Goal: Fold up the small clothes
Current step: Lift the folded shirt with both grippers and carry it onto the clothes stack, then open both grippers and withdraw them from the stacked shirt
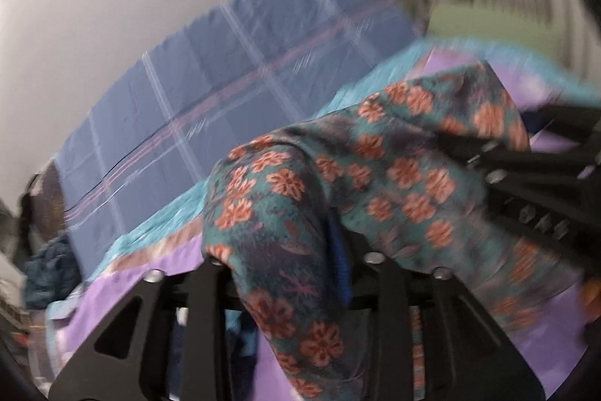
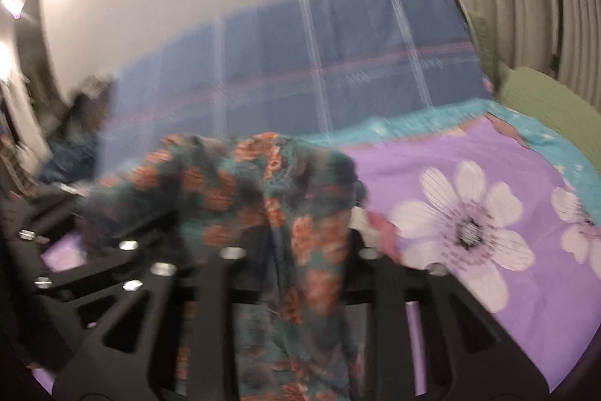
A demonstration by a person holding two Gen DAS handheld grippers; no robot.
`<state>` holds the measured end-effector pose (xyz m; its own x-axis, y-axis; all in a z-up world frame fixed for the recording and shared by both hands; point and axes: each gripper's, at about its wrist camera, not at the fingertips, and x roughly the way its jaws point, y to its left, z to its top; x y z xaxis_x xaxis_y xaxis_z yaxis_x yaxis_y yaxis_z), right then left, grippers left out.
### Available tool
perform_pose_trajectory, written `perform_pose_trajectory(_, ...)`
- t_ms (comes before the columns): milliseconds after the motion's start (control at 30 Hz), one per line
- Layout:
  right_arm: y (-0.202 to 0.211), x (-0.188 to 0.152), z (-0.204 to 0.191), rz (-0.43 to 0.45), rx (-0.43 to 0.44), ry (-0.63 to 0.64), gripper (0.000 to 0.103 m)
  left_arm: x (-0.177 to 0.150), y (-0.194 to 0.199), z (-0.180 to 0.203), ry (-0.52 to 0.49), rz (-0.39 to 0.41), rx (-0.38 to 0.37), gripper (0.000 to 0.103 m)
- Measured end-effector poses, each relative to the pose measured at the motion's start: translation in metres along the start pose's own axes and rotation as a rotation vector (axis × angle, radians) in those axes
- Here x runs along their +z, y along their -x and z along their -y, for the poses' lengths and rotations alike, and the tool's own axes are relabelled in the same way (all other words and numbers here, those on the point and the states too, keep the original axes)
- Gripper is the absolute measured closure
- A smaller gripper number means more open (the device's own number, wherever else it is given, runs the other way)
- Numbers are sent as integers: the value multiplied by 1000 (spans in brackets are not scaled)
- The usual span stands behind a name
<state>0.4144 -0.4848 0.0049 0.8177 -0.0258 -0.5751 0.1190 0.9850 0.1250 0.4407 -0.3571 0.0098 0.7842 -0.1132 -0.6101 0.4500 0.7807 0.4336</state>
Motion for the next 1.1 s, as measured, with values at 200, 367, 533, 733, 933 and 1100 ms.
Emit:
perform_pose_trajectory(200,-19,-52,28,-135,-8,-115,51,-50,-20,14,-87,-54,46,38)
perform_pose_trajectory(367,-17,-81,34,-184,-33,-118,46,-70,-13,11,-38,-61,3,37)
perform_pose_trajectory(533,-10,-95,30,-195,-69,-123,42,-73,-9,8,-17,-80,-33,37)
perform_pose_trajectory(733,30,-95,29,-169,-100,-160,40,-85,48,-9,130,-16,-133,24)
perform_pose_trajectory(933,156,-129,-5,63,-176,-42,7,-114,150,-20,240,171,-176,1)
perform_pose_trajectory(1100,246,-160,-20,197,-203,-56,2,-143,229,-11,210,268,-103,1)
